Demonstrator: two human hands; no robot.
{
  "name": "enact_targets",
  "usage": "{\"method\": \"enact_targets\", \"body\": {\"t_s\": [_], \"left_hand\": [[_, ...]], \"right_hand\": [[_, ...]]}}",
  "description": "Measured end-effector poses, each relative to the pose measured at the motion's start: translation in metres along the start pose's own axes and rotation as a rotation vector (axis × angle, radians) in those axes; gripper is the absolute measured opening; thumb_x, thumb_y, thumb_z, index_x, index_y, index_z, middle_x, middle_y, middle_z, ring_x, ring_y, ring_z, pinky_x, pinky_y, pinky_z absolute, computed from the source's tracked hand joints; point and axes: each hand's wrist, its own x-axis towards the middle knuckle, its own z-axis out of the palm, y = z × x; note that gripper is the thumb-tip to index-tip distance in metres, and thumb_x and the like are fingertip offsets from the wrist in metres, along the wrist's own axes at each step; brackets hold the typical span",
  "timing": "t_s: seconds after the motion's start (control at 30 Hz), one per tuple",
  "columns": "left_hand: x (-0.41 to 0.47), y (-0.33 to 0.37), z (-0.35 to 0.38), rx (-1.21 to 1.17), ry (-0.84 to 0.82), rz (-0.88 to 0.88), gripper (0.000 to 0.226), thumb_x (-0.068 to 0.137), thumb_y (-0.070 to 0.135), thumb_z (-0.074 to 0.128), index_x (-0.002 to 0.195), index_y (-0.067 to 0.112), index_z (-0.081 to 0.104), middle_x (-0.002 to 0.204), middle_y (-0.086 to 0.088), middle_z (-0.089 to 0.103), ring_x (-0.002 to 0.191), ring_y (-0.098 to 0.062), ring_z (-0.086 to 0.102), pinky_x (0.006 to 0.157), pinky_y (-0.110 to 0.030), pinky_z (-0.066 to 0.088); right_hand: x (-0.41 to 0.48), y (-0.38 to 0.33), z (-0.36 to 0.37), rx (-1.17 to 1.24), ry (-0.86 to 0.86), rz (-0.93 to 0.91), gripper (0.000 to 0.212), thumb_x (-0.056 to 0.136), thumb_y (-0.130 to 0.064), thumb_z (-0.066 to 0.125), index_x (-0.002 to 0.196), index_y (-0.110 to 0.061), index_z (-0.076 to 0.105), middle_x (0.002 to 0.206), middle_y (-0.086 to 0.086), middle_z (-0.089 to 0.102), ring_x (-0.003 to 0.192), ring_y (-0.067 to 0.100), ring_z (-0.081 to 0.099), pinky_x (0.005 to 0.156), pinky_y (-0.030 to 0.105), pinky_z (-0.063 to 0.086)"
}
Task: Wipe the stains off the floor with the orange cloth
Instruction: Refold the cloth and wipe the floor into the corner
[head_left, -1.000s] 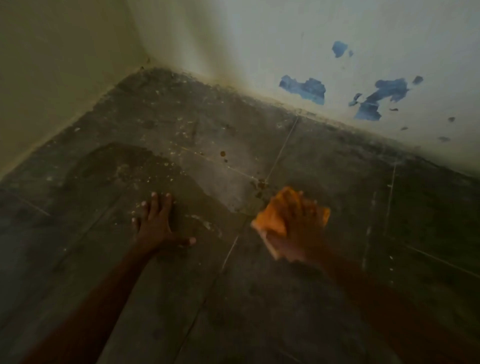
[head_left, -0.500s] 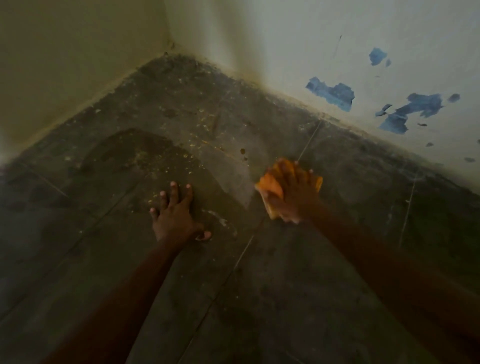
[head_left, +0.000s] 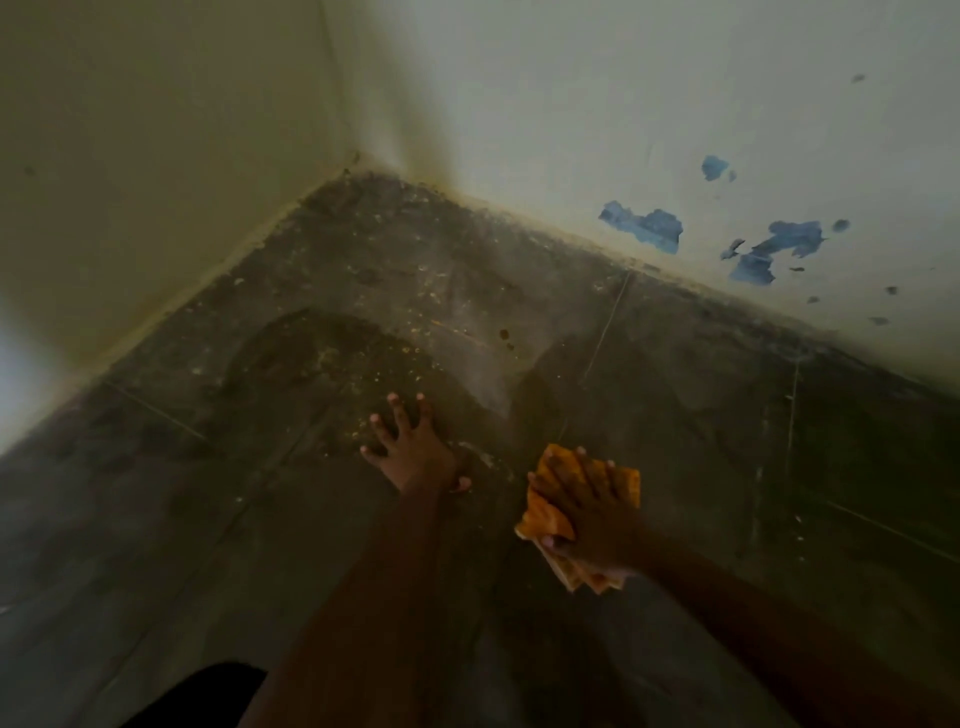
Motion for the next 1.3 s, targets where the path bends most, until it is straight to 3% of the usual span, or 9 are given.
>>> {"method": "enact_targets", "body": {"t_s": [0.1,0.37,0.53,0.7,0.77,0.9,1.0,1.17,1.3], "left_hand": [[0.004,0.001,0.001,-0.008,0.002,-0.003,0.131,0.064,0.039,0.086,0.153,0.032,-0.011,0.159,-0.005,-0.027,0.146,-0.038,-0.018,0.114,-0.067,0.008],[0.056,-0.013,-0.014,0.034,0.135,0.162,0.118,0.062,0.076,0.067,0.154,0.034,0.007,0.157,-0.01,-0.031,0.145,-0.034,-0.025,0.117,-0.059,-0.005],[0.095,-0.066,-0.036,0.022,0.071,0.127,0.14,0.038,0.096,0.053,0.148,0.044,-0.017,0.156,0.001,-0.035,0.144,-0.025,-0.03,0.114,-0.064,-0.01],[0.092,-0.073,-0.032,-0.01,0.102,0.152,0.14,0.032,0.103,0.038,0.143,0.047,-0.028,0.152,0.005,-0.04,0.14,-0.021,-0.038,0.113,-0.058,-0.017],[0.09,-0.072,-0.032,-0.023,0.114,0.145,0.141,0.031,0.103,0.036,0.143,0.046,-0.027,0.153,0.005,-0.04,0.141,-0.021,-0.037,0.113,-0.059,-0.016],[0.091,-0.071,-0.031,-0.034,0.115,0.144,0.141,0.032,0.103,0.038,0.142,0.045,-0.03,0.15,0.005,-0.044,0.137,-0.021,-0.043,0.112,-0.057,-0.02],[0.092,-0.07,-0.031,-0.056,0.149,0.122,0.146,0.033,0.102,0.043,0.141,0.04,-0.034,0.149,0.006,-0.045,0.136,-0.019,-0.044,0.112,-0.054,-0.022],[0.089,-0.069,-0.032,-0.082,0.162,0.09,0.159,0.022,0.106,0.027,0.148,0.022,-0.025,0.157,0.006,-0.031,0.143,-0.018,-0.033,0.114,-0.052,-0.019],[0.091,-0.069,-0.032,-0.09,0.133,0.072,0.16,0.03,0.1,0.046,0.144,0.022,-0.033,0.153,0.006,-0.038,0.14,-0.018,-0.038,0.112,-0.053,-0.022]], "right_hand": [[0.003,-0.003,-0.01,0.034,-0.094,0.0,0.083,0.081,-0.074,0.04,0.154,-0.036,0.029,0.161,0.004,0.033,0.141,0.044,0.038,0.102,0.067,0.041],[0.156,0.037,-0.05,0.265,0.005,0.273,0.089,0.078,-0.08,0.011,0.157,-0.039,0.01,0.169,0.002,0.001,0.153,0.042,0.0,0.116,0.07,0.004],[0.266,0.059,-0.094,0.439,0.045,0.512,0.083,0.094,-0.074,0.026,0.159,-0.027,0.003,0.167,0.009,-0.01,0.15,0.048,-0.009,0.114,0.074,-0.006],[0.164,-0.019,-0.051,0.18,0.063,-0.192,0.082,0.094,-0.074,0.029,0.159,-0.032,0.006,0.168,0.007,-0.007,0.151,0.044,-0.012,0.116,0.07,-0.003],[0.143,-0.006,-0.049,0.147,0.045,-0.298,0.077,0.093,-0.077,0.028,0.158,-0.041,0.006,0.168,-0.003,-0.005,0.154,0.035,-0.009,0.119,0.063,-0.002],[0.276,0.02,-0.085,0.179,0.169,0.039,0.072,0.093,-0.076,0.021,0.154,-0.039,0.018,0.168,-0.002,0.004,0.153,0.038,0.002,0.117,0.069,0.007],[0.357,-0.016,-0.107,0.279,0.136,0.341,0.081,0.091,-0.076,0.026,0.157,-0.03,0.016,0.168,0.007,0.001,0.15,0.048,-0.004,0.114,0.072,-0.005],[0.285,-0.065,-0.103,0.113,0.071,-0.339,0.085,0.088,-0.081,0.023,0.158,-0.036,0.004,0.168,-0.002,-0.008,0.152,0.034,-0.019,0.118,0.059,-0.016],[0.362,-0.033,-0.113,0.086,0.039,-0.209,0.089,0.084,-0.086,0.025,0.157,-0.04,0.003,0.168,-0.002,-0.005,0.153,0.037,-0.01,0.119,0.062,-0.01]]}}
